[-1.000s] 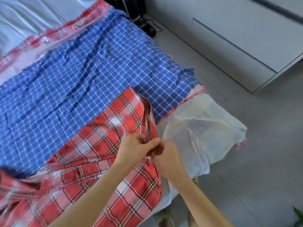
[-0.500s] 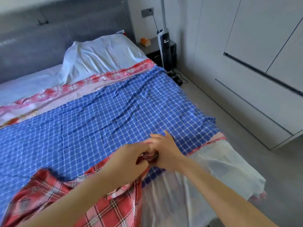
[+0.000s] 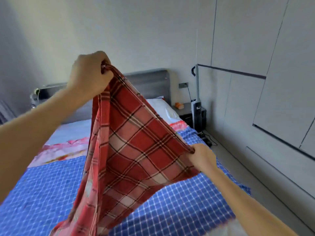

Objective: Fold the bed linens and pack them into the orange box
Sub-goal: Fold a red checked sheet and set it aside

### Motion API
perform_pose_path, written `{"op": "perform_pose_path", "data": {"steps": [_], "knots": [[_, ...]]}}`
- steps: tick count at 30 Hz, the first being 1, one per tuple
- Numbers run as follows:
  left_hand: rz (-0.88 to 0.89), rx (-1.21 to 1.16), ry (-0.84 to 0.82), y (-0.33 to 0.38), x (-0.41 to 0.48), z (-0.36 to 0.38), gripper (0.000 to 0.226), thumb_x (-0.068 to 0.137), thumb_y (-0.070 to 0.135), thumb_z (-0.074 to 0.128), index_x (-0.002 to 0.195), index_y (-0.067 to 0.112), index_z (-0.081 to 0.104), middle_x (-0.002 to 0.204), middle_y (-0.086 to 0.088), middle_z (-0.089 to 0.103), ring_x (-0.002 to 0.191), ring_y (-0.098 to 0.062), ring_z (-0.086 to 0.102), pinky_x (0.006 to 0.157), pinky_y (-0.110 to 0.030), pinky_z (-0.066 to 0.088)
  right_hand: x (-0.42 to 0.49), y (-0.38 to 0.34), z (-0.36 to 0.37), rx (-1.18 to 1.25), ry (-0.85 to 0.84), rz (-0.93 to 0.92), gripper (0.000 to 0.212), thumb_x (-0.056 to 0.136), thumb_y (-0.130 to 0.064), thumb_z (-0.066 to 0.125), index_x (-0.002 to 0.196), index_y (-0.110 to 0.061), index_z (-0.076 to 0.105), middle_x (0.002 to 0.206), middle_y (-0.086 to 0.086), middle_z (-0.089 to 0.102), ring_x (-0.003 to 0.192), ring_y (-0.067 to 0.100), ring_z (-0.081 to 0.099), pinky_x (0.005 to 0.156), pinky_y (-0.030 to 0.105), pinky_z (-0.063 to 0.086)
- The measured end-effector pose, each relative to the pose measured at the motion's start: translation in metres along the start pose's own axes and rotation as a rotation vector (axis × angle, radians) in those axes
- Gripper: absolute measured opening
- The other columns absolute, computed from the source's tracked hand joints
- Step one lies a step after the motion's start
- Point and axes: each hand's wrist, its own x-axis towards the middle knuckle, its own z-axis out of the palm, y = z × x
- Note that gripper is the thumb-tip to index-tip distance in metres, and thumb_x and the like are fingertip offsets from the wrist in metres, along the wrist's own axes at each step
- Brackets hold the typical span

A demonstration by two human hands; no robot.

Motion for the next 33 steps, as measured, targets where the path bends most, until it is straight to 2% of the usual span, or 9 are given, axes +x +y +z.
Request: {"op": "perform_pose_path", "data": {"steps": [6, 11, 13, 15, 18, 20, 27, 31, 33], "knots": [[-0.037, 0.309, 0.103, -0.038, 0.044, -0.095, 0.027, 0.087, 0.008, 0.05, 0.111, -0.003, 0.054, 0.092, -0.035, 0.059, 0.084, -0.049, 0.055, 0.065, -0.043, 0.041, 0.045, -0.067, -0.099, -0.147, 0.238, -0.201, 0.024, 0.092, -0.04, 0.053, 0.096, -0.022, 0.069, 0.098, 0.006, 0.069, 0.097, 0.032, 0.063, 0.074, 0.035, 0.046], [-0.138, 0.464, 0.138, -0.097, 0.053, -0.151, 0.019, 0.093, 0.01, 0.048, 0.1, -0.007, 0.051, 0.085, -0.034, 0.057, 0.078, -0.049, 0.055, 0.064, -0.046, 0.044, 0.076, -0.13, -0.199, 0.342, 0.458, -0.35, 0.027, 0.084, -0.025, 0.069, 0.062, -0.014, 0.06, 0.066, 0.008, 0.059, 0.067, 0.027, 0.059, 0.057, 0.03, 0.036], [-0.243, 0.453, 0.12, -0.113, 0.052, -0.164, 0.02, 0.093, 0.014, 0.052, 0.101, -0.004, 0.056, 0.091, -0.029, 0.06, 0.086, -0.045, 0.057, 0.067, -0.042, 0.044, 0.081, -0.154, -0.23, 0.682, 0.396, -0.421, 0.02, 0.077, -0.021, 0.076, 0.076, -0.003, 0.068, 0.067, 0.005, 0.065, 0.061, 0.018, 0.061, 0.057, 0.025, 0.046], [-0.375, 0.412, 0.073, -0.128, 0.048, -0.173, 0.017, 0.091, 0.019, 0.055, 0.099, 0.005, 0.061, 0.094, -0.019, 0.064, 0.089, -0.038, 0.059, 0.066, -0.034, 0.041, 0.083, -0.177, -0.251, 0.912, 0.191, -0.468, 0.041, 0.063, -0.028, 0.084, 0.091, -0.003, 0.069, 0.071, -0.002, 0.072, 0.063, 0.007, 0.068, 0.058, 0.015, 0.051], [-0.57, 0.006, -0.068, -0.154, 0.044, -0.172, 0.013, 0.087, 0.011, 0.062, 0.093, 0.0, 0.064, 0.073, -0.015, 0.064, 0.066, -0.027, 0.059, 0.055, -0.026, 0.038, 0.094, -0.196, -0.265, 0.919, 0.023, -0.505, 0.086, 0.02, -0.056, 0.09, 0.09, -0.009, 0.071, 0.079, -0.001, 0.074, 0.072, 0.01, 0.071, 0.06, 0.015, 0.053], [-0.684, -0.3, -0.133, -0.162, 0.042, -0.174, 0.005, 0.088, 0.001, 0.059, 0.09, -0.004, 0.061, 0.066, -0.017, 0.061, 0.049, -0.021, 0.057, 0.041, -0.017, 0.03, 0.103, -0.205, -0.27, 0.912, -0.029, -0.534, 0.092, 0.013, -0.058, 0.09, 0.089, -0.01, 0.071, 0.082, 0.002, 0.074, 0.074, 0.013, 0.071, 0.061, 0.018, 0.054], [-0.795, -0.937, -0.013, -0.169, 0.076, -0.189, 0.017, 0.092, -0.006, 0.047, 0.081, 0.006, 0.05, 0.069, -0.008, 0.046, 0.032, -0.003, 0.049, 0.026, -0.007, 0.02, 0.128, -0.227, -0.304, 1.03, -0.083, -0.704, 0.059, 0.032, -0.058, 0.087, 0.071, -0.016, 0.078, 0.077, 0.004, 0.074, 0.069, 0.015, 0.071, 0.057, 0.024, 0.056], [-0.799, -0.665, -0.12, -0.188, 0.104, -0.157, 0.015, 0.092, -0.005, 0.049, 0.08, 0.003, 0.052, 0.052, -0.007, 0.051, 0.027, -0.005, 0.045, 0.025, -0.007, 0.02, 0.187, -0.238, -0.284, 0.826, 0.043, -0.572, 0.068, 0.034, -0.063, 0.086, 0.076, -0.011, 0.072, 0.068, -0.003, 0.071, 0.061, 0.008, 0.067, 0.055, 0.016, 0.053], [-0.842, -0.453, -0.287, -0.207, 0.107, -0.111, 0.012, 0.094, -0.003, 0.046, 0.083, 0.0, 0.051, 0.04, -0.007, 0.05, 0.024, -0.008, 0.045, 0.026, -0.008, 0.021, 0.225, -0.237, -0.245, 0.475, 0.081, -0.491, 0.04, 0.063, -0.051, 0.082, 0.067, -0.014, 0.067, 0.042, -0.012, 0.052, 0.04, 0.002, 0.049, 0.04, 0.011, 0.035]]}}
